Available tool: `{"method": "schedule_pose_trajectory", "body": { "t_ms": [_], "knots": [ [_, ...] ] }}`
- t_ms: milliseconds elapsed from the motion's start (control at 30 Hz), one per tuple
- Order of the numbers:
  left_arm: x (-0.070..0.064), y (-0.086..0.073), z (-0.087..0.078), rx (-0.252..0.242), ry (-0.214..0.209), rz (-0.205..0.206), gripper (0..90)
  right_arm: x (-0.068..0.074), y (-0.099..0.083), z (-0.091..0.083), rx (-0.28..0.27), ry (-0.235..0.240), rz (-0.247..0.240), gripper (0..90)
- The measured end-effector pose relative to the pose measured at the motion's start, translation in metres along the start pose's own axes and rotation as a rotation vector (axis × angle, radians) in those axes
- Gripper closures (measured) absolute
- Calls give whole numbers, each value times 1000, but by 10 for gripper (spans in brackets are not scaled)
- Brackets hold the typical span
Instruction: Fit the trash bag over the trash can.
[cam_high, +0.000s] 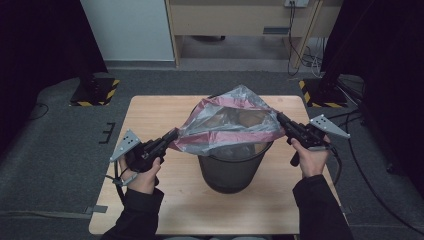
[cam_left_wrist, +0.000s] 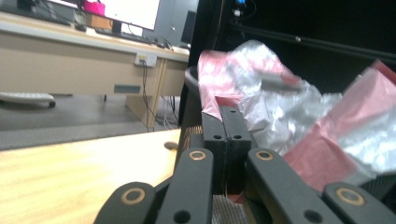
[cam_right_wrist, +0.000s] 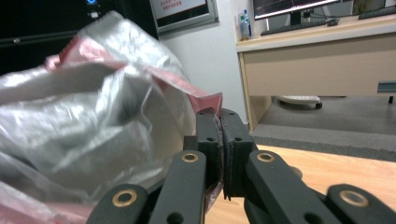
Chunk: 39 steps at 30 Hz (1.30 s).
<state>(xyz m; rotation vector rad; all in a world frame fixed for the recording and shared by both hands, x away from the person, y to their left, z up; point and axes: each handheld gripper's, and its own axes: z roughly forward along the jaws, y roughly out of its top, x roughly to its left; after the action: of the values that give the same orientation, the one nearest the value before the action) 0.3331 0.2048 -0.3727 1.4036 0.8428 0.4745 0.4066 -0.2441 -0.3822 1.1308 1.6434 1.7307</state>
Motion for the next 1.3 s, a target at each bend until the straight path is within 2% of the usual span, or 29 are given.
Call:
{"method": "schedule_pose_trajectory", "body": {
  "t_ms": [167, 200, 333, 433, 467, 533, 567, 633, 767, 833, 967, 1133, 1300],
  "knots": [
    [-8, -11, 5, 45, -6, 25, 900, 1, -13, 7, 23, -5, -5, 868],
    [-9, -13, 6, 55, -1, 37, 900, 1, -15, 8, 23, -4, -9, 869],
    [-9, -15, 9, 67, 29, 41, 900, 2, -23, 12, 42, 0, -18, 871],
    [-4, -16, 10, 46, 24, 8, 897, 1, -24, 13, 44, 4, -24, 856],
    [-3, -15, 10, 35, 26, 5, 873, 0, -24, 13, 45, 5, -31, 837],
    [0, -12, 9, 9, 28, -23, 772, 0, -22, 12, 34, 7, -45, 784],
    [2, -10, 8, -7, 32, -35, 688, -2, -21, 10, 22, 11, -50, 748],
    [3, -5, 6, -27, 50, -28, 600, -4, -19, 8, 6, 5, -50, 697],
    [4, 7, 2, -75, 29, -39, 481, -9, -11, 2, -34, 7, -46, 602],
    [5, 12, 1, -92, 29, -30, 438, -10, -5, 0, -57, 18, -42, 538],
    [6, 15, 2, -91, 21, -38, 378, -9, 5, -3, -79, 43, -50, 484],
    [1, 18, 3, -85, -3, -34, 336, -5, 17, -7, -110, 66, -68, 453],
    [-6, 25, 7, -73, -27, -13, 301, -4, 25, -7, -95, 76, -94, 444]
  ]
}}
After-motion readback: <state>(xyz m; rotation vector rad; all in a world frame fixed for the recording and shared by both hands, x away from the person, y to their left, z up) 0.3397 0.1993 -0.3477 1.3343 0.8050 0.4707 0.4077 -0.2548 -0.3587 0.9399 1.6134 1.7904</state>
